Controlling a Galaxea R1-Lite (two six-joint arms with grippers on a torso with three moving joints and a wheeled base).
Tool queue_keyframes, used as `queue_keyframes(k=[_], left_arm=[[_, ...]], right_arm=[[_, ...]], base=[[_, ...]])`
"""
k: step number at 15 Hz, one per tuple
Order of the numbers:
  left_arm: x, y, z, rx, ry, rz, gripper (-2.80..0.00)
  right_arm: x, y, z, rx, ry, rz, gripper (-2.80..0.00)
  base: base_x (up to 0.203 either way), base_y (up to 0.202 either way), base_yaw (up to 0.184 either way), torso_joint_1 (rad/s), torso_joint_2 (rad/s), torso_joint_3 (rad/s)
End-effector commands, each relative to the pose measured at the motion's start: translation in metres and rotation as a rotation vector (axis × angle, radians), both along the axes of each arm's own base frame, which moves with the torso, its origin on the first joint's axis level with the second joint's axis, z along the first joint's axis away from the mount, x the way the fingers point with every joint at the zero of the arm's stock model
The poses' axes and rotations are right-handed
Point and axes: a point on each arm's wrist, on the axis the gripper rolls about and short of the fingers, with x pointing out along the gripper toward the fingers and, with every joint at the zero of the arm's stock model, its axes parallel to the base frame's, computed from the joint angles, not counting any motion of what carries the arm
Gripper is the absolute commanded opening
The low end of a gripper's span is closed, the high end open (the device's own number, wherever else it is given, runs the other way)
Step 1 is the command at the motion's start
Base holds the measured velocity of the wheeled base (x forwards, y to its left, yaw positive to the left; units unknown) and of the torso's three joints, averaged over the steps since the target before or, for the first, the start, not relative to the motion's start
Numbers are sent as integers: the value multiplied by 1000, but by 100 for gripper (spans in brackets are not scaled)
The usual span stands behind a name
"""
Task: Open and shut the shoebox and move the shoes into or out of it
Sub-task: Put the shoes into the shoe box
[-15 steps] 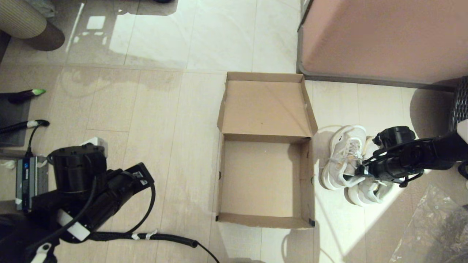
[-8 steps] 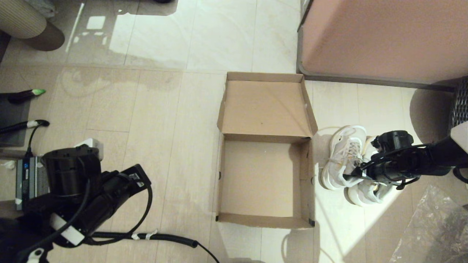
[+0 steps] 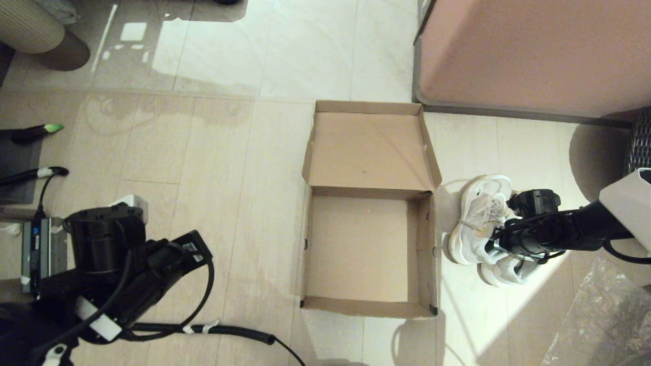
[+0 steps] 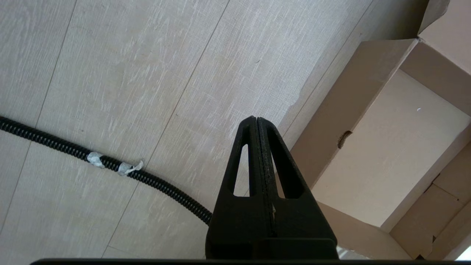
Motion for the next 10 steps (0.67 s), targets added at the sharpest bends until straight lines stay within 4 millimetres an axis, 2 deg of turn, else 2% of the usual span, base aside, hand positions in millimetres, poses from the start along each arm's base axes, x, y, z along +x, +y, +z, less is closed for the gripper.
queue_keyframes(k=[1, 4, 6, 7, 10], left_arm=[[1, 0, -2, 0, 4, 3, -280], [2, -1, -2, 0, 5, 3, -280], [1, 0, -3, 0, 7, 4, -280], [1, 0, -3, -1, 9, 4, -280], [-2, 1, -3, -3, 9, 5, -280]], right_arm=[[1, 0, -6, 2, 10, -1, -280], [-1, -1, 0, -2, 4, 0, -280], [-9, 1, 16, -6, 1, 3, -280], [-15, 2, 25, -6, 5, 4, -280], [-50, 9, 57, -3, 16, 5, -280]], base=[[0, 0, 0, 0, 0, 0], [0, 0, 0, 0, 0, 0], [0, 0, 0, 0, 0, 0], [0, 0, 0, 0, 0, 0], [0, 0, 0, 0, 0, 0]])
